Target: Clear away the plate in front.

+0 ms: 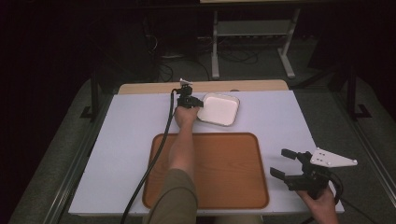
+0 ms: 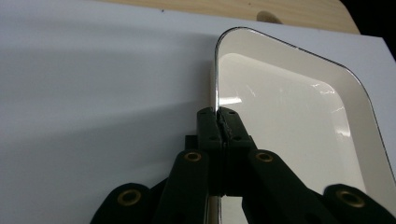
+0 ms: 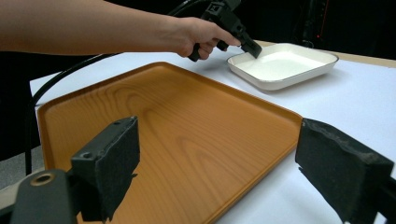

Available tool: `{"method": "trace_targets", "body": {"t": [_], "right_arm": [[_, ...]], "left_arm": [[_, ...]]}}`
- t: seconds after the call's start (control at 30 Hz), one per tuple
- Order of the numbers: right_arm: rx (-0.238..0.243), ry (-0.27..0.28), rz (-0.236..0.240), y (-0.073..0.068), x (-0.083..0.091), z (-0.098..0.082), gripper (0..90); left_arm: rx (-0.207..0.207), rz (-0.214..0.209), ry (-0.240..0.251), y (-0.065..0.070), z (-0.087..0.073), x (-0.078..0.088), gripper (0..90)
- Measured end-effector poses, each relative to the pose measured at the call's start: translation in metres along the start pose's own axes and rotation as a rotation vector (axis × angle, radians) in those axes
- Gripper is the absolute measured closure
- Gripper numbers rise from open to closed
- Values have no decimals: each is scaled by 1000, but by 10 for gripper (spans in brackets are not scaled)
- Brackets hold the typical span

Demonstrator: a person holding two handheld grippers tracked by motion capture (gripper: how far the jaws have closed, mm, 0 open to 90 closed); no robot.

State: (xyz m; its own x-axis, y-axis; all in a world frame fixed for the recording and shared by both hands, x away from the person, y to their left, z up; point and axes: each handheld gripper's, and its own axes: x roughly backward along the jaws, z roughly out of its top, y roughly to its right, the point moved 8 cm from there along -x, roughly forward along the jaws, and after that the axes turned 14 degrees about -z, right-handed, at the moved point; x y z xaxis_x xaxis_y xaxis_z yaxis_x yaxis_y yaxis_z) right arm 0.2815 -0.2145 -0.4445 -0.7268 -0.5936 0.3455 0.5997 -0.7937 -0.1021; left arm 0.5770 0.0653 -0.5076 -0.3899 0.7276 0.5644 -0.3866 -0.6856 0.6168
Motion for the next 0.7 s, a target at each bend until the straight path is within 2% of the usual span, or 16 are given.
{"method": "trace_targets", "body": {"t": [0.43,0.7], "right_arm": [[-4,11,4,-1,-1,2,131],[1,11,5,-2,-3,3,132]], "left_arm": [[-20,-18,41,10,8,16,890],[-35,-11,65,13,15,30,891]]}}
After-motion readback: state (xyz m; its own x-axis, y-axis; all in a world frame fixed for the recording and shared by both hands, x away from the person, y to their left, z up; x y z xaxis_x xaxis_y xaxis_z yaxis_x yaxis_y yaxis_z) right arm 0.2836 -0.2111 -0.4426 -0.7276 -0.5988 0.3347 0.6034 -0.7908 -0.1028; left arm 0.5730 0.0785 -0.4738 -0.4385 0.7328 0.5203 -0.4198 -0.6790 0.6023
